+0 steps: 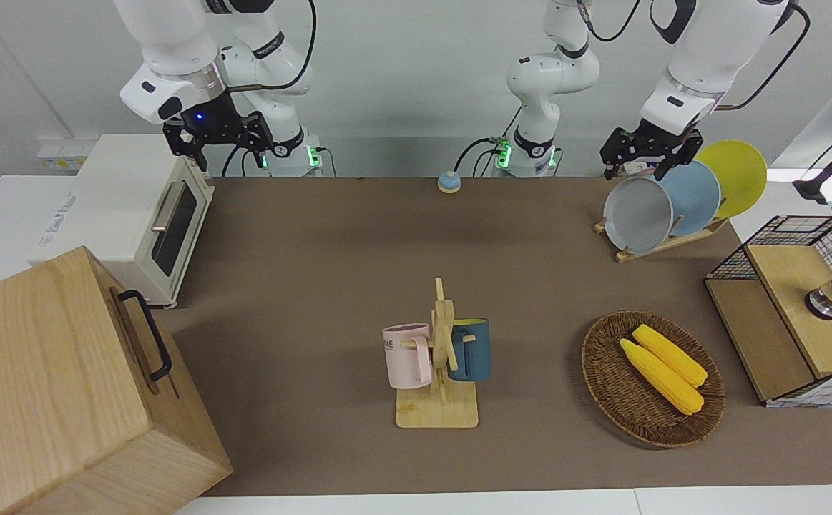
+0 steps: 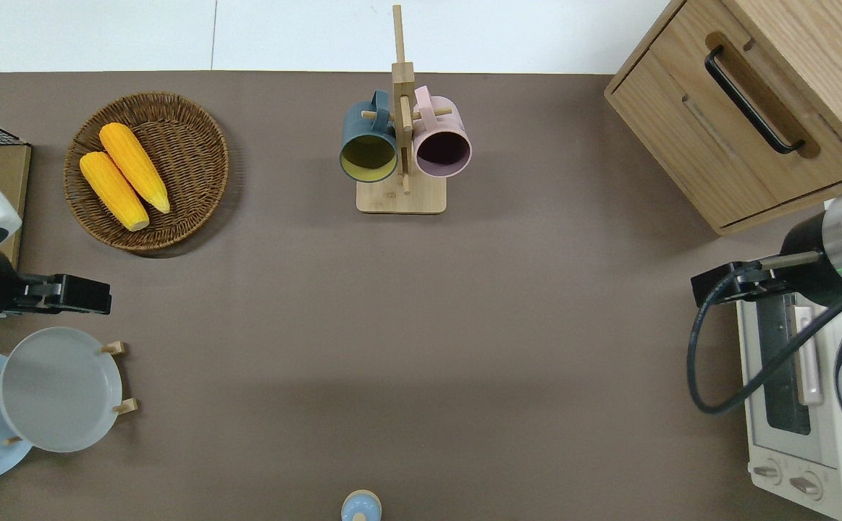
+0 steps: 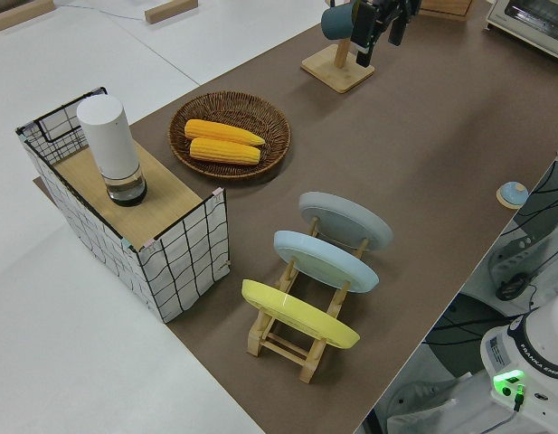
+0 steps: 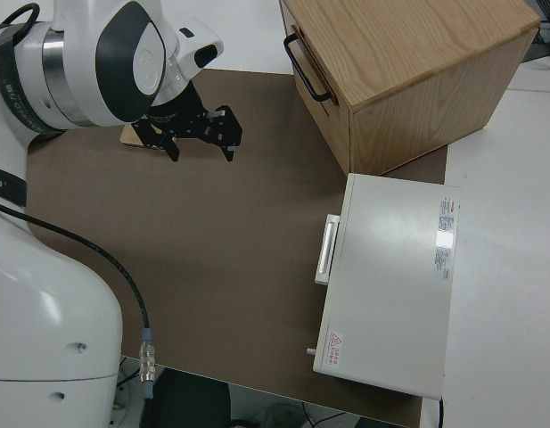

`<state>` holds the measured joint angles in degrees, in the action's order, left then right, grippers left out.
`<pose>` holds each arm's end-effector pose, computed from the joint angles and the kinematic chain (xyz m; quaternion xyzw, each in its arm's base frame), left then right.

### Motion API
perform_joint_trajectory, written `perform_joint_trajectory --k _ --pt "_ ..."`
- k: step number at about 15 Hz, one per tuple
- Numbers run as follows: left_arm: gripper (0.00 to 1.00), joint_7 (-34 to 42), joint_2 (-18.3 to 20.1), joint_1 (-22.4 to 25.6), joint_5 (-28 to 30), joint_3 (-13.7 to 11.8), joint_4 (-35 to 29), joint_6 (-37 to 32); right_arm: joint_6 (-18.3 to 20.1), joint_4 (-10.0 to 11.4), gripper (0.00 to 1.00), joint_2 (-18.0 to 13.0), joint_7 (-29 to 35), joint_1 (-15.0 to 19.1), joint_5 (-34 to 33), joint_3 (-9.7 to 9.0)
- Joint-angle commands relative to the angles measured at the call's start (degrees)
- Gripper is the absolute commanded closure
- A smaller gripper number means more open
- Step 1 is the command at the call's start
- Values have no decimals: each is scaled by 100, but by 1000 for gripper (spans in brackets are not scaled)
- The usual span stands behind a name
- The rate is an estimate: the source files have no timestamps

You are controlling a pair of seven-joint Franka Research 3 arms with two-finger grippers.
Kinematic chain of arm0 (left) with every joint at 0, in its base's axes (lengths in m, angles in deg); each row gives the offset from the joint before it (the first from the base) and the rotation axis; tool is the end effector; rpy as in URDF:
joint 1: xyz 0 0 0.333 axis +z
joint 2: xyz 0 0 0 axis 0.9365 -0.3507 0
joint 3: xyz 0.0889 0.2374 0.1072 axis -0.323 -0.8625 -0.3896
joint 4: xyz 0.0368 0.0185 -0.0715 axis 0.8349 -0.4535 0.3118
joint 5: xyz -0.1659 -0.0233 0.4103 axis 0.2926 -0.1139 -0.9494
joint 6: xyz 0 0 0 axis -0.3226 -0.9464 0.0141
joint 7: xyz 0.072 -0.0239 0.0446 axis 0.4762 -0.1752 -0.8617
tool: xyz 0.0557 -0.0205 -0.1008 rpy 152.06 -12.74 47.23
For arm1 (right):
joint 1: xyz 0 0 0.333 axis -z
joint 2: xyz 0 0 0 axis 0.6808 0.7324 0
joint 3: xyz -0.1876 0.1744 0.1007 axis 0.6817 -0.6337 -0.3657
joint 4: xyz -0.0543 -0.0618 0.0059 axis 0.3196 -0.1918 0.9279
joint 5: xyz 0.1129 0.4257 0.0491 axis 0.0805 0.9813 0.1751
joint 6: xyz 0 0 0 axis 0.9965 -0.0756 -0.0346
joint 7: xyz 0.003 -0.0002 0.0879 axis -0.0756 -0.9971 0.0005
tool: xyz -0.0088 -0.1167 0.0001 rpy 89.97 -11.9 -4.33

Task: Pick gray plate from low plate rack and place it on table with left arm
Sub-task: 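Move the left gripper down toward the gray plate in the low rack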

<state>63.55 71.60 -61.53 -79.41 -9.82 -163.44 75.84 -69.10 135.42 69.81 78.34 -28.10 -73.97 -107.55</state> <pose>0.5790 -0.0259 0.5680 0.9994 -0.0252 -0.0251 0.0029 0.5865 0.0680 0.5950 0.9975 0.0415 -0.0557 0.0134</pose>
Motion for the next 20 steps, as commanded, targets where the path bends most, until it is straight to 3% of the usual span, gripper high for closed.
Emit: perform_joint_trajectory --k 1,17,20 --pt "0 16 -75 32 -27 -29 125 -76 65 -43 17 -12 68 136 -37 -123" --pt "0 -1 -40 24 -44 -21 3 -286 65 -43 17 -12 68 136 -37 -114" --pt "0 -28 117 58 -44 -29 -243 -287 65 -43 17 -12 68 136 -37 -123"
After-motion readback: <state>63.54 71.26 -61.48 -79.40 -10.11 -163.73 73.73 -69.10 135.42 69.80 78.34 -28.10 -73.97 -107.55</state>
